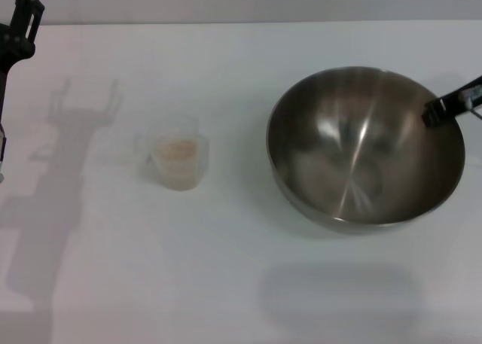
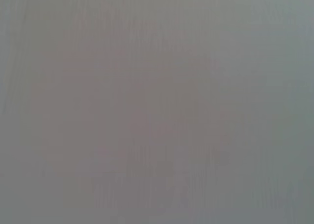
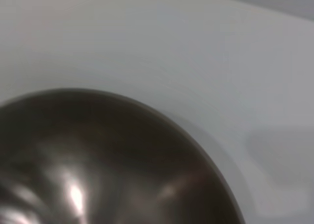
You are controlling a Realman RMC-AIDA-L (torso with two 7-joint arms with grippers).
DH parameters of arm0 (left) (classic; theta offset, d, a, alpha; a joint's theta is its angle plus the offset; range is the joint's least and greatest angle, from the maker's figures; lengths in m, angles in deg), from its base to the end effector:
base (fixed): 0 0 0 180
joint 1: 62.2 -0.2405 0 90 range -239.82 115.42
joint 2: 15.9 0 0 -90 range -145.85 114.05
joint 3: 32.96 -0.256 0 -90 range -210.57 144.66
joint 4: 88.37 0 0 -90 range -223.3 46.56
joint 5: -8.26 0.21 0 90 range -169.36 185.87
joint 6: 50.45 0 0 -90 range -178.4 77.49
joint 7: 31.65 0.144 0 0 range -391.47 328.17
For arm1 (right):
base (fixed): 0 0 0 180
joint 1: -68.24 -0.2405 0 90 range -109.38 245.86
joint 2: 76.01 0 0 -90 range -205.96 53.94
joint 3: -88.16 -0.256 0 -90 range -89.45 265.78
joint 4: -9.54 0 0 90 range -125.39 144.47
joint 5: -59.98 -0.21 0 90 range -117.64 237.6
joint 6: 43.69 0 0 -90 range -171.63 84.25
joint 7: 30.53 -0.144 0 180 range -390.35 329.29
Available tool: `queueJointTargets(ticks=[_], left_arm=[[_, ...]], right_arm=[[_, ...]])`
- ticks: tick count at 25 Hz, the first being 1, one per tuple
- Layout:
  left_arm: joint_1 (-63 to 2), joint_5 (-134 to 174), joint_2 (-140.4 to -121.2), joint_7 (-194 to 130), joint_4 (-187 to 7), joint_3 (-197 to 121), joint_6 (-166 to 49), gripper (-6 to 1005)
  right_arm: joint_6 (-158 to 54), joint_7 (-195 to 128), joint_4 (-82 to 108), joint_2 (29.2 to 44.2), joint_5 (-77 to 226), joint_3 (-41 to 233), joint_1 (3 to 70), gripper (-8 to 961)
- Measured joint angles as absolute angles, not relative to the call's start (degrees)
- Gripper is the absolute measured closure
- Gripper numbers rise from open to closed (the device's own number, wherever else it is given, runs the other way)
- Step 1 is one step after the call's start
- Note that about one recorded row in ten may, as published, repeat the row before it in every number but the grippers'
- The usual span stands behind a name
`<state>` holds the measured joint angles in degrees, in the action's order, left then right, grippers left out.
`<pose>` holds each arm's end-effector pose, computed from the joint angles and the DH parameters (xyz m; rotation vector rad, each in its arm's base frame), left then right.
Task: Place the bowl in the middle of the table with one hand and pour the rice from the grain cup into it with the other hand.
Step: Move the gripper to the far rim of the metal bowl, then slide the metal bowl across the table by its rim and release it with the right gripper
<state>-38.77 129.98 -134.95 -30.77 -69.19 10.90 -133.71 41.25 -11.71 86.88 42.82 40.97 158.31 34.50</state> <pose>-0.2732 0.3239 0.0061 -1.3988 -0.2916 -0.9480 0.2196 0.3779 0.0470 -2.1359 1.2418 -0.4092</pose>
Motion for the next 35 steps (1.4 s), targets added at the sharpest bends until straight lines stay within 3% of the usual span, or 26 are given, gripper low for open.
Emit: queueJointTargets(ticks=[13,35], left_arm=[[-38.83,130.32,-134.99,-30.86,-68.85,10.72,-133.86,182],[-38.92,130.33,-134.99,-30.87,-68.51,10.73,-133.96,182]], right_arm=[[36.66,-11.08,92.46,42.98,35.57,159.98,34.77,940],[30.81,-10.10,82.11,42.99,31.66,166.06,30.45,911]])
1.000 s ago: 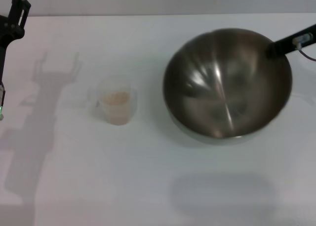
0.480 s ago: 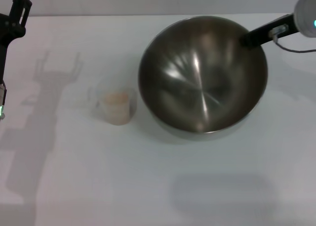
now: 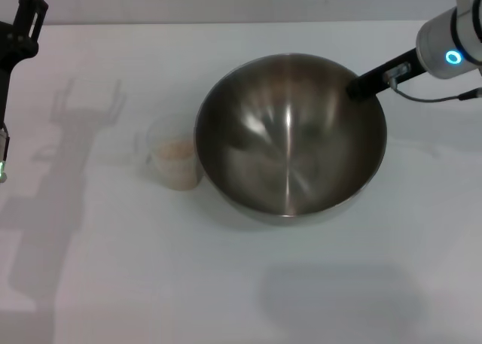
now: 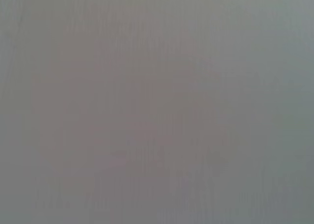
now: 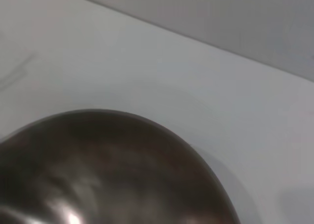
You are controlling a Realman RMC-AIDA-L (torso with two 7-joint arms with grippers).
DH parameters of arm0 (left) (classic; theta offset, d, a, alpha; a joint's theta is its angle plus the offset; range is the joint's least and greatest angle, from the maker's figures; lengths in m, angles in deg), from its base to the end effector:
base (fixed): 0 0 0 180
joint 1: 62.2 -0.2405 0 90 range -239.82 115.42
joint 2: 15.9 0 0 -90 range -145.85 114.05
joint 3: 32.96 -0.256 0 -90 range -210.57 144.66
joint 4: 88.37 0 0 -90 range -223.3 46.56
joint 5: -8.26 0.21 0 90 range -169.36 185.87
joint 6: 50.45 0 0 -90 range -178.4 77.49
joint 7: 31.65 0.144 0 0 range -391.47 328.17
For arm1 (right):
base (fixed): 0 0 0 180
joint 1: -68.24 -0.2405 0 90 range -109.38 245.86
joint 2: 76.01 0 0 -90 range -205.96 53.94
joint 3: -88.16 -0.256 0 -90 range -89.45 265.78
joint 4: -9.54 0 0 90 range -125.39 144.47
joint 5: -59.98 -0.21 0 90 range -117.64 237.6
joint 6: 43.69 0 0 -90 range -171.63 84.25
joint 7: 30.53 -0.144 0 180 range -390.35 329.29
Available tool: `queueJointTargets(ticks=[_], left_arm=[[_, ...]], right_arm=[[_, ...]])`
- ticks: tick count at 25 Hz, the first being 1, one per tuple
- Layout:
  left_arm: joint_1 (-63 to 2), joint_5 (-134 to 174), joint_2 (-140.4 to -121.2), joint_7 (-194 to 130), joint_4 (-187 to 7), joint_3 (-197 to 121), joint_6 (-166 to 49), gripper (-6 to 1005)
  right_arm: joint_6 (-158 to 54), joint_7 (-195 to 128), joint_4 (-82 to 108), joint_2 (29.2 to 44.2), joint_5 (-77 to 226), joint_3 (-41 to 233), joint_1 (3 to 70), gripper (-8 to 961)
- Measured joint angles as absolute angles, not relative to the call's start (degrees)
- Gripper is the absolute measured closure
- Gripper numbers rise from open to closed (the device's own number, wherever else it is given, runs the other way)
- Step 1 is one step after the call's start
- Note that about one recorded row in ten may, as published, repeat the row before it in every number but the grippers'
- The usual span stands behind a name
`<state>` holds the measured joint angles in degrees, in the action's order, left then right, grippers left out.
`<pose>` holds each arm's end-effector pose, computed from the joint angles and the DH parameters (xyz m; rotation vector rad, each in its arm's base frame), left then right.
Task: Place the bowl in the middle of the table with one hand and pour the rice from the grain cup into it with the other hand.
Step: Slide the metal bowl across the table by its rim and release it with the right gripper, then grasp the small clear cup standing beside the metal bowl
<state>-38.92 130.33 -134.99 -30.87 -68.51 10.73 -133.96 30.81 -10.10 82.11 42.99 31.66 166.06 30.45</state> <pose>-0.2700 0.3231 0.0046 -1.4017 -0.2904 -0.9649 0.1718 0.3987 0.0043 -2.3239 1.0598 -0.2457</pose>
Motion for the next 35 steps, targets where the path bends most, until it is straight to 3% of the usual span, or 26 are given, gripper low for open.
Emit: queueJointTargets(ticks=[7,13,21,27,35], left_arm=[[-39.02,130.33,-134.99,-30.86,-68.51,10.72,-133.96,182],[-39.27,130.33,-134.99,-30.86,-68.47,10.72,-133.95,181],[-39.64,130.28,-134.99,-30.86,-68.42,10.73,-134.39,182],[-39.77,129.99,-134.93,-30.91,-68.42,11.04,-134.48,183],[-40.30,129.97,-134.82,-30.95,-68.51,11.16,-134.48,183]], right_arm=[[31.19,-10.74,82.15,42.99,33.89,167.72,29.83,902],[30.07,-12.40,83.91,43.05,38.16,171.22,29.73,670],[27.85,-12.35,94.88,43.09,39.20,171.74,30.68,482],[9.75,-10.85,99.93,43.26,39.26,176.46,36.00,488],[-36.33,-9.59,95.48,43.52,38.97,186.13,47.24,488]])
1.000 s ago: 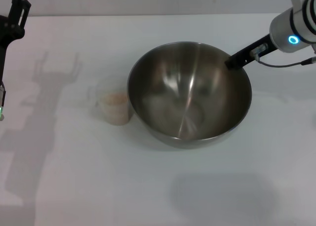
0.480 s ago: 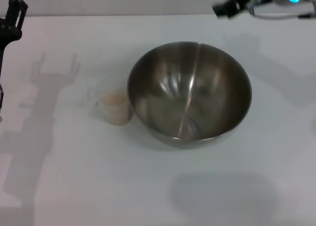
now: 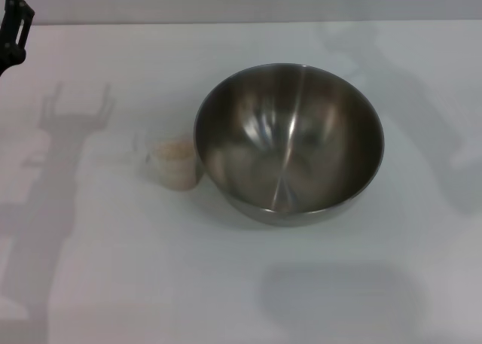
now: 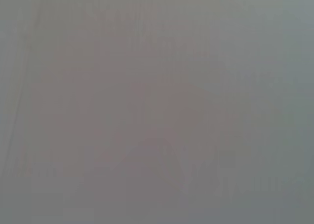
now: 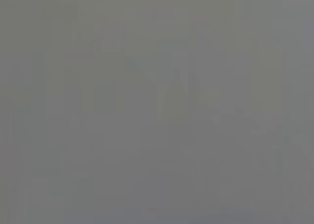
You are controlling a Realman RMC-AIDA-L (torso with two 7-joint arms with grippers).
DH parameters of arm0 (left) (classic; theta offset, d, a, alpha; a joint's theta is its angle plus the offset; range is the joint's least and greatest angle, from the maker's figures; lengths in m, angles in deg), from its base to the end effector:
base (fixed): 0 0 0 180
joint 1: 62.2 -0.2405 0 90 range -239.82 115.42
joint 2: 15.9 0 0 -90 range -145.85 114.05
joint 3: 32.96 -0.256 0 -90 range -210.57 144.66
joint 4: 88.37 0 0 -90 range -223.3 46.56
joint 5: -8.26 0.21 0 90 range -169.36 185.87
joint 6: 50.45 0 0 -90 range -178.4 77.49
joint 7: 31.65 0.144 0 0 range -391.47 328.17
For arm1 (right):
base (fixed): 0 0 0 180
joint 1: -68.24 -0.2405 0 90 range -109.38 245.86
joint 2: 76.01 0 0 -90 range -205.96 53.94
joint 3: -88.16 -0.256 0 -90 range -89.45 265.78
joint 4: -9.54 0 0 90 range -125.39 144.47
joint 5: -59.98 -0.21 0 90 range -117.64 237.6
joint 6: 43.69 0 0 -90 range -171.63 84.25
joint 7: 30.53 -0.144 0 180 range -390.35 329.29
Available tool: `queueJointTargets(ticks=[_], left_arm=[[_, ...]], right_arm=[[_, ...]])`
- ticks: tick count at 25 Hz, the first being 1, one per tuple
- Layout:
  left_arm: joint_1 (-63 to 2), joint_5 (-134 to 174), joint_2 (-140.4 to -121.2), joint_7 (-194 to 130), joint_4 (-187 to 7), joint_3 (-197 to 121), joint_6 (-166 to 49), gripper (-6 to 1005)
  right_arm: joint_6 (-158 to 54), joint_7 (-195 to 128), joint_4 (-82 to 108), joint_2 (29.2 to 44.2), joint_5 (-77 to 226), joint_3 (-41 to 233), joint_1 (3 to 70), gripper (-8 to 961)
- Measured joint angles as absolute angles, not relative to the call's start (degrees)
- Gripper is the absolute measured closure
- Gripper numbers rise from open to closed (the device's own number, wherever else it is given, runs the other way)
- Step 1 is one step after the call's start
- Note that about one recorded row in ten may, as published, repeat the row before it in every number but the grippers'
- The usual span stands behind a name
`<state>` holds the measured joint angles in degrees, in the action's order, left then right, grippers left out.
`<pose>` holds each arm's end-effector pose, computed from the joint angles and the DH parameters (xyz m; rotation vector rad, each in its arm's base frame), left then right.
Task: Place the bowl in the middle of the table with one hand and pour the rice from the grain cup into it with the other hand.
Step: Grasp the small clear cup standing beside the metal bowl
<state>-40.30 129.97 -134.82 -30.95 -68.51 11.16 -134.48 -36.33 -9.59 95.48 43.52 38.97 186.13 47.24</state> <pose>-0.2788 0.3168 0.0085 -1.3774 -0.3026 -0.9482 0.0927 0.4066 0.0455 -1.8502 0.1917 0.5493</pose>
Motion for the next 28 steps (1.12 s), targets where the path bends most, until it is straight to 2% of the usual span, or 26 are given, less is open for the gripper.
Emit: queueJointTargets(ticks=[1,2,7,13,21,28], left_arm=[[-40.43,129.98,-134.82,-30.95,-68.50,11.12,-134.48,182],[-40.53,129.99,-134.82,-30.96,-68.48,11.09,-134.48,182],[-40.91,130.02,-134.90,-30.96,-68.42,10.80,-134.48,181],[-42.01,130.37,-134.98,-30.95,-68.26,9.01,-134.50,182],[-45.88,130.45,-134.96,-30.77,-67.78,0.17,-135.72,183],[-49.74,130.43,-134.90,-29.94,-69.00,-6.81,-133.68,181]], right_arm=[[-48.81,-9.61,91.57,43.52,38.91,188.60,48.92,488],[-48.81,-9.61,91.57,43.52,38.91,188.60,48.92,488],[-84.70,-11.13,74.94,43.55,38.77,196.17,50.67,488],[-120.42,-24.25,49.81,43.59,38.32,198.70,48.31,488],[-128.30,-36.50,29.28,43.24,33.98,193.50,45.15,488],[-128.82,-36.88,26.16,43.10,33.96,190.28,45.68,488]])
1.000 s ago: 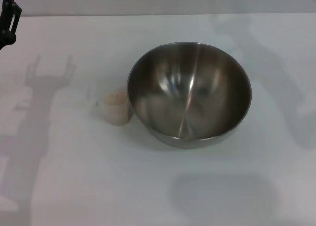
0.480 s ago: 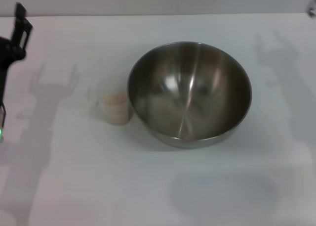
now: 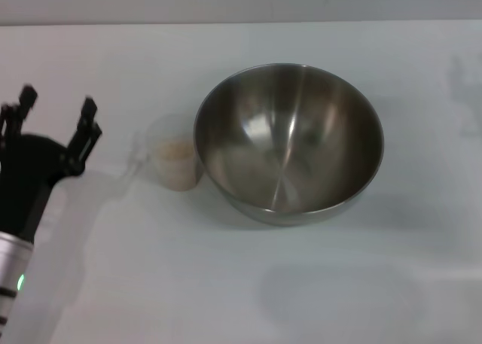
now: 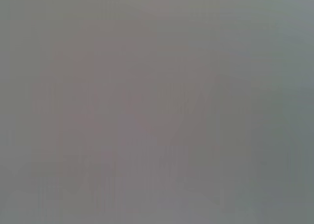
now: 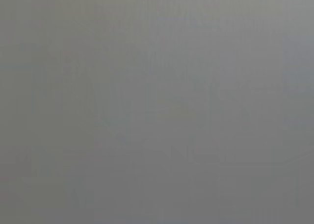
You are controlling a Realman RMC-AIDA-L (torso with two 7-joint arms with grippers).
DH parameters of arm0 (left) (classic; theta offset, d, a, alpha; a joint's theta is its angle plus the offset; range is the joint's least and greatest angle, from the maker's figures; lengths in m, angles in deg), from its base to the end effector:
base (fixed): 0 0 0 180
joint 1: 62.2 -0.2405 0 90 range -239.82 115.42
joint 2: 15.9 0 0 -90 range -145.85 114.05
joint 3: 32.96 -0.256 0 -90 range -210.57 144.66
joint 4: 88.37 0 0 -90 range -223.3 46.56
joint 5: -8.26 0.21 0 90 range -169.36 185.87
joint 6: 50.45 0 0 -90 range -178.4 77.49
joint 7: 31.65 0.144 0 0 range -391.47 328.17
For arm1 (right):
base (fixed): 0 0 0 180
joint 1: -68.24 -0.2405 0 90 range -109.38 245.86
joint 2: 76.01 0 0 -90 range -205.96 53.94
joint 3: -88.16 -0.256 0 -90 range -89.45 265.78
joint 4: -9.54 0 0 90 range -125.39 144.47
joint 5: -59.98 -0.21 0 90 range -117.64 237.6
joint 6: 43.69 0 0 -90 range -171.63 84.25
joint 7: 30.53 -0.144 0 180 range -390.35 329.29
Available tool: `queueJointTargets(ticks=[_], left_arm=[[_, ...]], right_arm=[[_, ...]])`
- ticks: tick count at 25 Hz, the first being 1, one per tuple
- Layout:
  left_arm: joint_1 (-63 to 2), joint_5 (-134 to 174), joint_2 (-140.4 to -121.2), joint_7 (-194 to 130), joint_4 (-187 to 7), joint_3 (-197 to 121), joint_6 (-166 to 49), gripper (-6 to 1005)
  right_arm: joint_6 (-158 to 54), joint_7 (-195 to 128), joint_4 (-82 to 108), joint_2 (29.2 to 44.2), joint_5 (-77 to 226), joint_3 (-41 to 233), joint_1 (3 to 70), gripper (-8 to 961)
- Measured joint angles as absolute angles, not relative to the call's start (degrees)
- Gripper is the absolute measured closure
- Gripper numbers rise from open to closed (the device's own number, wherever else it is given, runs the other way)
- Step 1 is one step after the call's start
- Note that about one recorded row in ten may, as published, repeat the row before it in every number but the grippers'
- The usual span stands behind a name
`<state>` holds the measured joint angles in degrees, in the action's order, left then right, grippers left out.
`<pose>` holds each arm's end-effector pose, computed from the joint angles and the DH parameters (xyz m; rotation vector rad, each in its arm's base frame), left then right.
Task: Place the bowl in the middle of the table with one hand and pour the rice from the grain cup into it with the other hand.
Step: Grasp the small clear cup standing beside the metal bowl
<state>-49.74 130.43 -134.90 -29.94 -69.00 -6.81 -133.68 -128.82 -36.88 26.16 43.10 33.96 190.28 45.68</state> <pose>-0.3052 0.2451 -0.0440 -1.6644 -0.3725 -0.8317 0.2833 0.3301 0.0497 -1.3197 0.1919 0.9842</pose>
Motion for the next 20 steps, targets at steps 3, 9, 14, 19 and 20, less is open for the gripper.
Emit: queueJointTargets(ticks=[3,9,14,19,20], left_arm=[[-50.77,130.42,-134.90,-29.98,-69.17,-7.82,-132.07,182],[-51.06,130.41,-134.90,-30.34,-69.20,-11.44,-127.37,182],[-49.81,130.29,-134.97,-29.97,-68.92,-12.40,-123.18,181],[-48.11,130.13,-134.99,-29.97,-69.18,-12.09,-119.97,181],[-47.76,130.06,-134.99,-29.97,-69.22,-12.04,-119.36,181]], right_arm=[[-128.93,-36.92,25.40,42.80,33.97,190.11,45.55,488],[-129.02,-36.96,24.86,42.12,34.01,188.92,44.93,488],[-129.06,-36.99,24.81,41.84,34.01,188.49,44.91,488],[-129.34,-36.99,24.77,41.75,34.01,188.50,44.85,488],[-129.72,-36.97,24.76,41.75,34.01,188.51,44.95,488]])
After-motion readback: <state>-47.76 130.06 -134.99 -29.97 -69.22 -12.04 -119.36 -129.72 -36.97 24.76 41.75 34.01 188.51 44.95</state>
